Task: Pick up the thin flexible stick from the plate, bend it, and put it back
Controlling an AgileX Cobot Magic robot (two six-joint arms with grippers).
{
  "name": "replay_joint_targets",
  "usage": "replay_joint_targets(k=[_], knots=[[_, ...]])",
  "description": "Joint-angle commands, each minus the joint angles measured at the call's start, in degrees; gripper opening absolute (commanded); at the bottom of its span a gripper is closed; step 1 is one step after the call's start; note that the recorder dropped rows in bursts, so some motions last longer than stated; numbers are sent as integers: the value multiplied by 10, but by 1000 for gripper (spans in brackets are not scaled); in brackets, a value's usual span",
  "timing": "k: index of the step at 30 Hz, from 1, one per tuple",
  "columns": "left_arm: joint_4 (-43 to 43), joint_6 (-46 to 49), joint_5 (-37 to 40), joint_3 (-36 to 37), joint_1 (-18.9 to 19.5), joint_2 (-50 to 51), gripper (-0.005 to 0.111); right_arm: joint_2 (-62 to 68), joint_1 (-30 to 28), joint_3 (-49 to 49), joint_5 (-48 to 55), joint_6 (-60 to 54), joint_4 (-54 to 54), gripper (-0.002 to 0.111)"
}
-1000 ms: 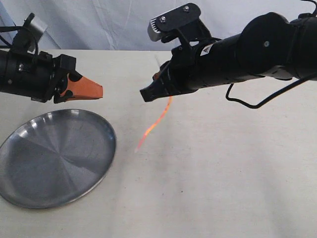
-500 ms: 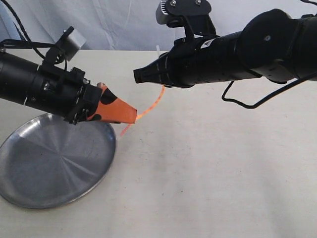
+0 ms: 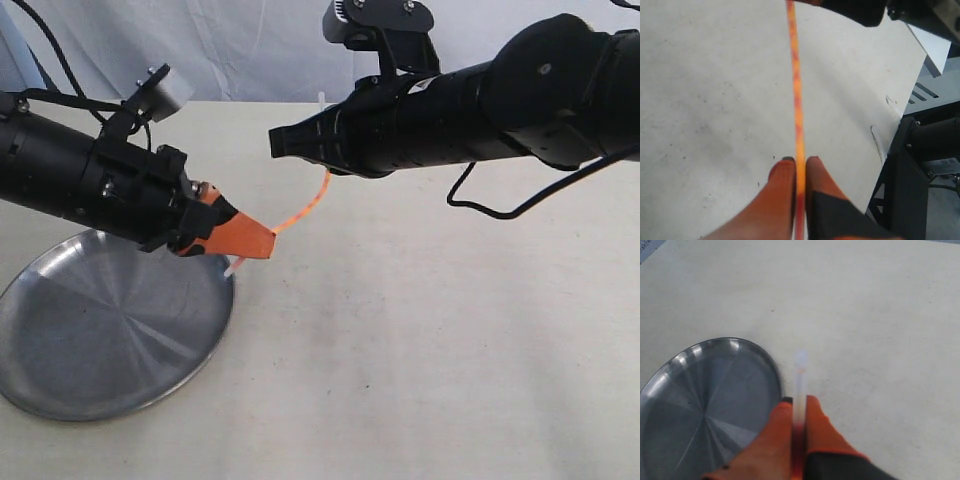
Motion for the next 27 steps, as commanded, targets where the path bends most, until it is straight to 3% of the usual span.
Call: replay_joint_targets(k=[1,27], knots=[[-49,47,15,-3,-1,0,0,-3,-2,-1,13,-7,-1,0],[-84,67,6,-3,-1,0,0,-3,-2,-1,54,-7,-16,0]])
